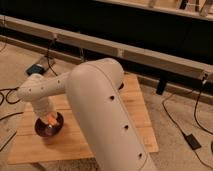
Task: Place the pepper in the ceramic bowl
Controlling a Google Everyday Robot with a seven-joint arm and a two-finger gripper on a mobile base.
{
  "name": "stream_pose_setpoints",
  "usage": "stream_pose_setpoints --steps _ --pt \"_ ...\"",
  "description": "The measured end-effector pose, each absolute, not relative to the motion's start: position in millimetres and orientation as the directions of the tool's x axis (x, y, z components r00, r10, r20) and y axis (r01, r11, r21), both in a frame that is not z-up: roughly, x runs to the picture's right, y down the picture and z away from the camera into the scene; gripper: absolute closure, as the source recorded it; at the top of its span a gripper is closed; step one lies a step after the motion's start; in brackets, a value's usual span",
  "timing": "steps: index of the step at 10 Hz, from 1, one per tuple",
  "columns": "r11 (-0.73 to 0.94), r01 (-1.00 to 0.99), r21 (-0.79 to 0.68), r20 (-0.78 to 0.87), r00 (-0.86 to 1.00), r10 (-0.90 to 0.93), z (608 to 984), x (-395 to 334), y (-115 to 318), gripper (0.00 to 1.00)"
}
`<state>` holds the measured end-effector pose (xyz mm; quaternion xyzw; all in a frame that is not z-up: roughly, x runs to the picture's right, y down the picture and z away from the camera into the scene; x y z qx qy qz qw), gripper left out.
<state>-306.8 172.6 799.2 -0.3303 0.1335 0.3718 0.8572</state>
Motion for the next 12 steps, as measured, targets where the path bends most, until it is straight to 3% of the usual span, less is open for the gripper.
stream_pose_setpoints --steps 12 --pt "0.425 -0.773 -0.47 -0.541 0.634 0.554 770.9 -256.1 126.3 0.2"
